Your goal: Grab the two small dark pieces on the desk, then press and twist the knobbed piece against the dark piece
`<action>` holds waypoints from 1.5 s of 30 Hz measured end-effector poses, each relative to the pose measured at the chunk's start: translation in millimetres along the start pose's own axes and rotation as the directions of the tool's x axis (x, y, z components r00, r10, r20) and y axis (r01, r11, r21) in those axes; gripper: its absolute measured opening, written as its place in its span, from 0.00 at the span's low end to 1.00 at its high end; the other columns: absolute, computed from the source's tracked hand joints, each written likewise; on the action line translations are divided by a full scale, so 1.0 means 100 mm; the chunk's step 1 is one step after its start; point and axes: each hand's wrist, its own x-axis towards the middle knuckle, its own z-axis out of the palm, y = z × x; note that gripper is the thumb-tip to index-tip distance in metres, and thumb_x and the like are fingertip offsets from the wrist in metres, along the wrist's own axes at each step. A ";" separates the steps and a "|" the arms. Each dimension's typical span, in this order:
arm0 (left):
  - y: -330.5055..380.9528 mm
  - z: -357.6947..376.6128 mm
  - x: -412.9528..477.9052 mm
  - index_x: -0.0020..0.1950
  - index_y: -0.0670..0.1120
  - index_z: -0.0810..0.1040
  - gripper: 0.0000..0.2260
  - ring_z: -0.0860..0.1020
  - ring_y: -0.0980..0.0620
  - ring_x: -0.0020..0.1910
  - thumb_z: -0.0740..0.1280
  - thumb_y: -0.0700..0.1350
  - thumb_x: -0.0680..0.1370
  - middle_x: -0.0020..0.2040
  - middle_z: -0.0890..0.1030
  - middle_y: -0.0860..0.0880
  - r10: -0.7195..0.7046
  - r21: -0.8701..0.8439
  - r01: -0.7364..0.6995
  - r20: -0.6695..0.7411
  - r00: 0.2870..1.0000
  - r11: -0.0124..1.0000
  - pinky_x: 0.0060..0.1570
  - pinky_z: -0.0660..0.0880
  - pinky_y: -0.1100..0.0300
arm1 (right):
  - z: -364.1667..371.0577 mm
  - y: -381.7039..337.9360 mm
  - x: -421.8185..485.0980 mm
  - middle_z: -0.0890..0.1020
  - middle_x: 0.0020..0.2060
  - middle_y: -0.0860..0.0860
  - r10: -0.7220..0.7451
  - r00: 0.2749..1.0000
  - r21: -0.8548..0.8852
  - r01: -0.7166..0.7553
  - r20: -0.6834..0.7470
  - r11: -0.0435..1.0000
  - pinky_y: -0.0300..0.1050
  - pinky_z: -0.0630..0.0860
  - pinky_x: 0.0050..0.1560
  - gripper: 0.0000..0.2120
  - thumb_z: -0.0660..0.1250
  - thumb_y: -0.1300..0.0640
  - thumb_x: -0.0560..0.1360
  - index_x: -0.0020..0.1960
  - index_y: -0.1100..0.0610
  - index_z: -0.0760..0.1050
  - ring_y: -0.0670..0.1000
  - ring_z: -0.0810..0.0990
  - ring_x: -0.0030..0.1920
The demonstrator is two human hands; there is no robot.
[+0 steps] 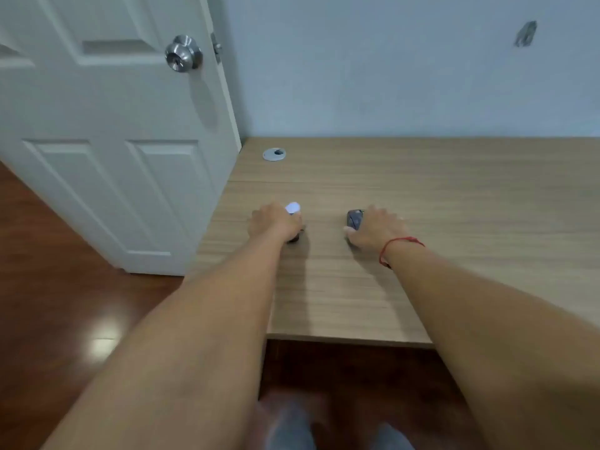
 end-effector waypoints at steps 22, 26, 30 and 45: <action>-0.25 0.80 -0.37 0.56 0.43 0.75 0.10 0.80 0.45 0.49 0.67 0.44 0.76 0.49 0.83 0.44 0.130 -0.484 -0.483 -0.595 0.793 0.730 0.49 0.75 0.53 | 0.91 0.05 -0.42 0.82 0.50 0.54 -0.087 0.915 0.538 0.306 -0.393 0.785 0.52 0.77 0.54 0.18 0.69 0.47 0.69 0.53 0.58 0.74 0.58 0.80 0.52; -0.24 0.80 -0.36 0.51 0.42 0.78 0.08 0.79 0.46 0.46 0.69 0.44 0.74 0.45 0.82 0.44 0.159 -0.451 -0.566 -0.669 0.726 0.690 0.48 0.75 0.53 | 0.91 0.05 -0.41 0.82 0.49 0.54 -0.102 0.906 0.505 0.320 -0.411 0.802 0.54 0.77 0.54 0.19 0.68 0.46 0.70 0.53 0.58 0.74 0.58 0.80 0.51; -0.20 0.81 -0.35 0.47 0.39 0.79 0.09 0.75 0.51 0.43 0.71 0.45 0.74 0.47 0.78 0.42 0.177 -0.421 -0.621 -0.716 0.675 0.661 0.47 0.73 0.60 | 0.92 0.04 -0.38 0.81 0.49 0.54 -0.133 0.904 0.438 0.321 -0.407 0.840 0.55 0.78 0.54 0.21 0.67 0.46 0.70 0.55 0.59 0.74 0.57 0.80 0.50; -0.14 0.86 -0.30 0.42 0.39 0.79 0.10 0.81 0.45 0.43 0.70 0.47 0.74 0.39 0.82 0.45 0.142 -0.513 -0.570 -0.651 0.746 0.642 0.45 0.77 0.55 | 0.92 0.04 -0.35 0.79 0.47 0.52 -0.148 0.900 0.397 0.322 -0.411 0.859 0.52 0.78 0.53 0.21 0.68 0.44 0.69 0.55 0.58 0.73 0.54 0.79 0.48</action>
